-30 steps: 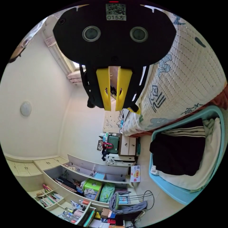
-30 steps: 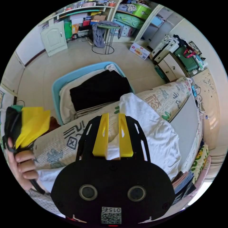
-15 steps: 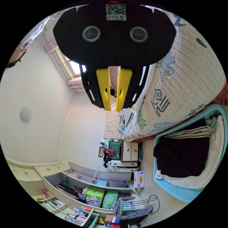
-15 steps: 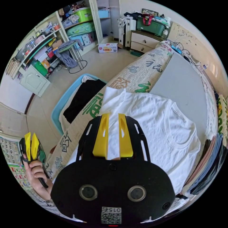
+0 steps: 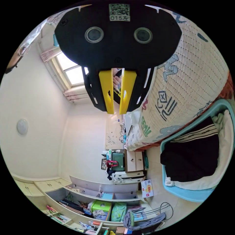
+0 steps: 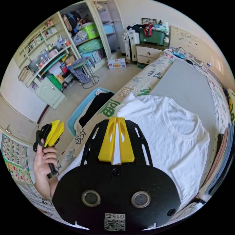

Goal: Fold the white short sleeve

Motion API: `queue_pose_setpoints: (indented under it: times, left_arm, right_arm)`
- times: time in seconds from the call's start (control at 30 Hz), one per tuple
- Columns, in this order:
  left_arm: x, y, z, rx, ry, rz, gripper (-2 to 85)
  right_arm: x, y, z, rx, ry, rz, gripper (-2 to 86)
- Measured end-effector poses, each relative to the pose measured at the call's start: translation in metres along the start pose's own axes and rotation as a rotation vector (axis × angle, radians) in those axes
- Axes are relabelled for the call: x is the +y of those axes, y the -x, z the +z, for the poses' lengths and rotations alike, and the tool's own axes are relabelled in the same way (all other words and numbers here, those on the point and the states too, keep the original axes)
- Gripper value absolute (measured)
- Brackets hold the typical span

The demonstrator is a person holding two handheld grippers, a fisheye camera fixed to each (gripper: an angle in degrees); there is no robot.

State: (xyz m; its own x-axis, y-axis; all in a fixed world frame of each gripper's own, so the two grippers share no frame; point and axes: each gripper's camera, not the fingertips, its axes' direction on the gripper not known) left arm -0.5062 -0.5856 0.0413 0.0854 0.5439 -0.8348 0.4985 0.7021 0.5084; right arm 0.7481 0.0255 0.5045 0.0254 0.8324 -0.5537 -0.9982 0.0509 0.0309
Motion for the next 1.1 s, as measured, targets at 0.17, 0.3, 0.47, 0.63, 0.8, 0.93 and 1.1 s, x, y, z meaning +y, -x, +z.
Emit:
queue_pose_setpoints:
  times: [0.17, 0.3, 0.47, 0.63, 0.8, 0.93, 1.1]
  left_arm:
    - [0.022, -0.011, 0.050, -0.040, 0.169, 0.148, 6.4]
    - [0.056, -0.028, 0.108, -0.170, 0.365, 0.374, 7.6]
    - [0.099, -0.028, 0.160, -0.375, 0.476, 0.603, 11.3]
    - [0.138, -0.034, 0.185, -0.467, 0.534, 0.828, 12.3]
    - [0.147, -0.024, 0.244, -0.500, 0.644, 0.948, 12.9]
    - [0.161, 0.008, 0.294, -0.539, 0.829, 1.006, 7.3]
    - [0.192, 0.013, 0.290, -0.323, 0.939, 1.235, 2.3]
  right_arm:
    - [0.111, -0.064, -0.015, -0.067, -0.008, 0.082, 0.6]
    - [0.146, -0.088, -0.022, 0.008, -0.030, 0.066, 4.1]
    - [0.117, -0.111, -0.009, 0.025, -0.061, 0.061, 7.4]
    - [0.070, -0.156, 0.061, 0.064, 0.053, 0.165, 8.8]
    - [0.047, -0.157, 0.097, 0.001, 0.097, 0.158, 0.8]
    - [0.047, -0.147, 0.103, -0.006, 0.138, 0.104, -0.8]
    - [0.079, -0.150, 0.065, 0.012, 0.029, 0.107, -0.9]
